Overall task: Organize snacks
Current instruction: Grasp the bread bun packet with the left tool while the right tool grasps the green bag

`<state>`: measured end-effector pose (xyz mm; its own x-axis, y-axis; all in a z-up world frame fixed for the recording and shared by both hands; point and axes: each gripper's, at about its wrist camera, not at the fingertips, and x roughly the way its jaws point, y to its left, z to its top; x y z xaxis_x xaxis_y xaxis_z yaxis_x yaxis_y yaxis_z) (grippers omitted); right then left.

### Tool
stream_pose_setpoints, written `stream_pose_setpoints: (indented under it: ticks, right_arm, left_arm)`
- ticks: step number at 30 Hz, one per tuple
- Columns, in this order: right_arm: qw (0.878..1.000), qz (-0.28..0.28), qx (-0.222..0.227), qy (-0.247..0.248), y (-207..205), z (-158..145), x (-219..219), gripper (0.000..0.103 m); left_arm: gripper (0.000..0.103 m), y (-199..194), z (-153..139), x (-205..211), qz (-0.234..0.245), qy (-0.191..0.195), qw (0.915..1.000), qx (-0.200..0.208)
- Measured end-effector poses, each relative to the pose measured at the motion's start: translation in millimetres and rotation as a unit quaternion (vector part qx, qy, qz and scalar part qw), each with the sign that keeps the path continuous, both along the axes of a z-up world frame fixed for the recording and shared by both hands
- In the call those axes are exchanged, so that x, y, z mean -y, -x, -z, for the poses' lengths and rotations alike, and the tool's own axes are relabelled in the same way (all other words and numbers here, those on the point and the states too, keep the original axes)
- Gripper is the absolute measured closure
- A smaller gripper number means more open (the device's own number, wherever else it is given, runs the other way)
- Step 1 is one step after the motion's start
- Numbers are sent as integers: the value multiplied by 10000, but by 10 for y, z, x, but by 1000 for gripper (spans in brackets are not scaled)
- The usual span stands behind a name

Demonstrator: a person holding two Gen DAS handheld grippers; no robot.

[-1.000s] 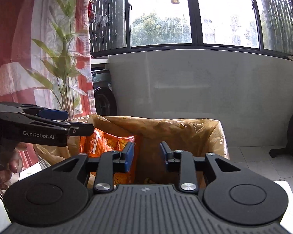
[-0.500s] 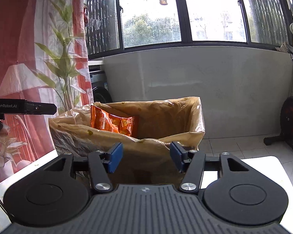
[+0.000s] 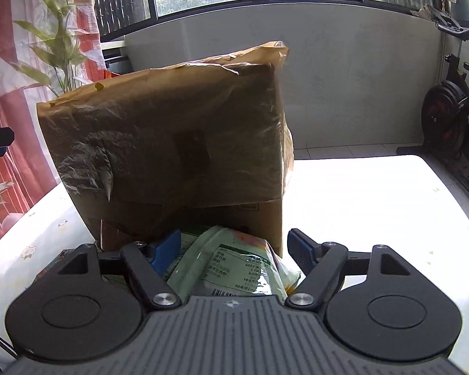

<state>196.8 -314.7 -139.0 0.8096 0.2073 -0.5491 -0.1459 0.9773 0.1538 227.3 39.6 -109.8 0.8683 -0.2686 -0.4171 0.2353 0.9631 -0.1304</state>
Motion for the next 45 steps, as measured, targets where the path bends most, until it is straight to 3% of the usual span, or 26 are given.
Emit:
stream_pose_setpoints:
  ticks: [8, 16, 20, 24, 32, 40, 45]
  right_arm:
    - [9980, 165, -335, -517, 237, 177, 85, 7]
    - [9887, 184, -637, -1341, 196, 315, 280, 5]
    - [9861, 80, -688, -1511, 196, 367, 272, 8]
    - [9855, -219, -475, -1615, 252, 326, 236, 35]
    - [9890, -232, -102, -1454, 510, 202, 166, 38]
    - [9920, -119, -54, -1252, 742, 229, 178, 38]
    - [9923, -56, -5, -1234, 779, 227, 217, 38]
  left_arm:
    - [19, 78, 234, -55, 19, 73, 9996, -266]
    - [19, 136, 441, -23, 53, 148, 9988, -460]
    - [19, 179, 545, -51, 78, 227, 9979, -594]
    - [19, 224, 630, -86, 93, 234, 9973, -689]
    - [17, 298, 851, 21, 323, 79, 9950, -942]
    - [14, 207, 1179, 343, 511, -440, 9893, -1295]
    - [16, 197, 1339, 459, 239, -890, 9862, -1372]
